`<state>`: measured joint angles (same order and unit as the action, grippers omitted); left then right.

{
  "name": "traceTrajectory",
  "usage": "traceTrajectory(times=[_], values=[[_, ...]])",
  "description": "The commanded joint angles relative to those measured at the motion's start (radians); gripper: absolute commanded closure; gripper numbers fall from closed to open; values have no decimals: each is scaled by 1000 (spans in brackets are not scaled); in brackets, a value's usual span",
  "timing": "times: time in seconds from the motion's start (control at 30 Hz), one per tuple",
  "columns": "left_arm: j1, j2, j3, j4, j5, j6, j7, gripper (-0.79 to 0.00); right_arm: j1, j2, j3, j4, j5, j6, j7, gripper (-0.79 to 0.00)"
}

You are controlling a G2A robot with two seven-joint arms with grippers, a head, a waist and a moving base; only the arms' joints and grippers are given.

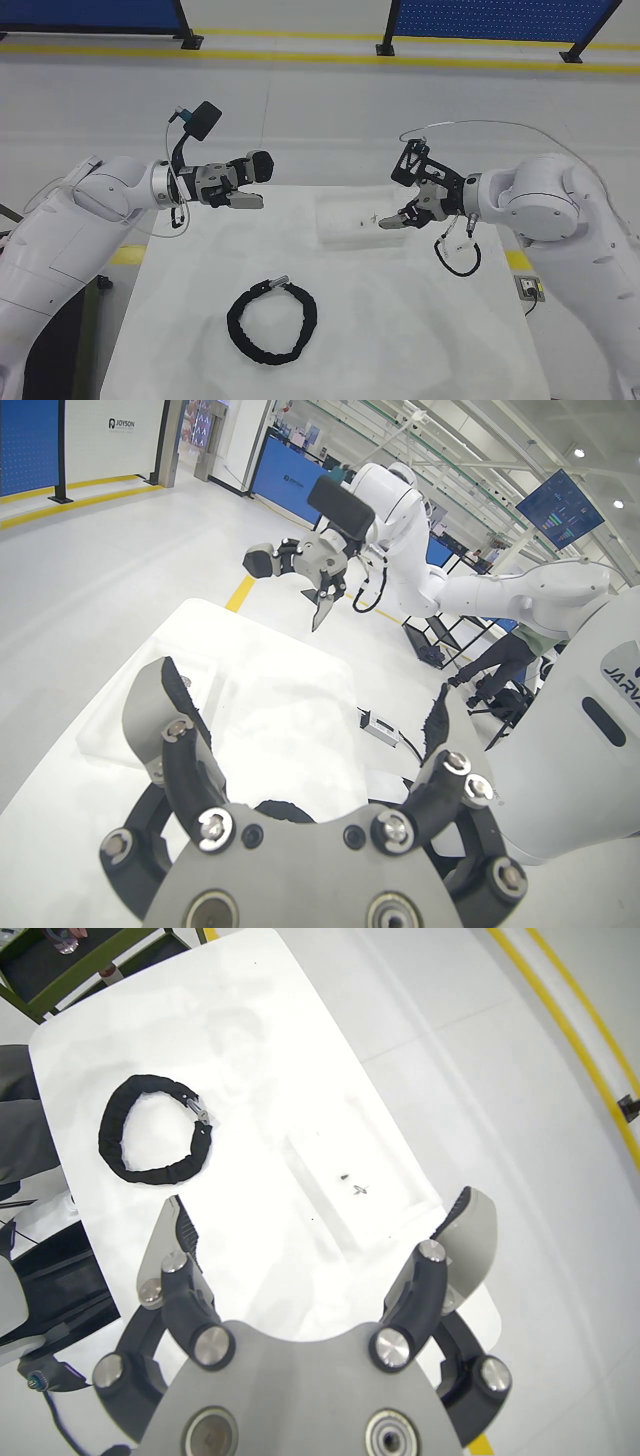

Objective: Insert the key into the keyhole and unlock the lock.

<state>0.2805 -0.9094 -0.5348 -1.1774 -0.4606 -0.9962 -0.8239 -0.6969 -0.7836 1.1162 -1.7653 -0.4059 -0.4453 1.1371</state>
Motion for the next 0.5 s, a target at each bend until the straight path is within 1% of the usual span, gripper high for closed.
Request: traceTrajectory(times=[0.0,0.03,0.1,0.23,0.27,0.47], values=[[0,0,0,0,0,0,0,-785,2,-9,-25,39,60,22,-31,-785],[0,0,0,0,0,0,0,-785,4,-14,-37,62,92,27,-47,-785],[0,0,0,0,0,0,0,-785,21,-20,-65,96,72,65,-33,-785],[0,0,0,0,0,0,0,-785,42,-46,-128,162,161,122,-75,-785],[0,0,0,0,0,0,0,-785,55,-53,-150,186,152,142,-67,-785],[0,0,0,0,0,0,0,-785,139,-113,-282,329,168,273,-111,-785]])
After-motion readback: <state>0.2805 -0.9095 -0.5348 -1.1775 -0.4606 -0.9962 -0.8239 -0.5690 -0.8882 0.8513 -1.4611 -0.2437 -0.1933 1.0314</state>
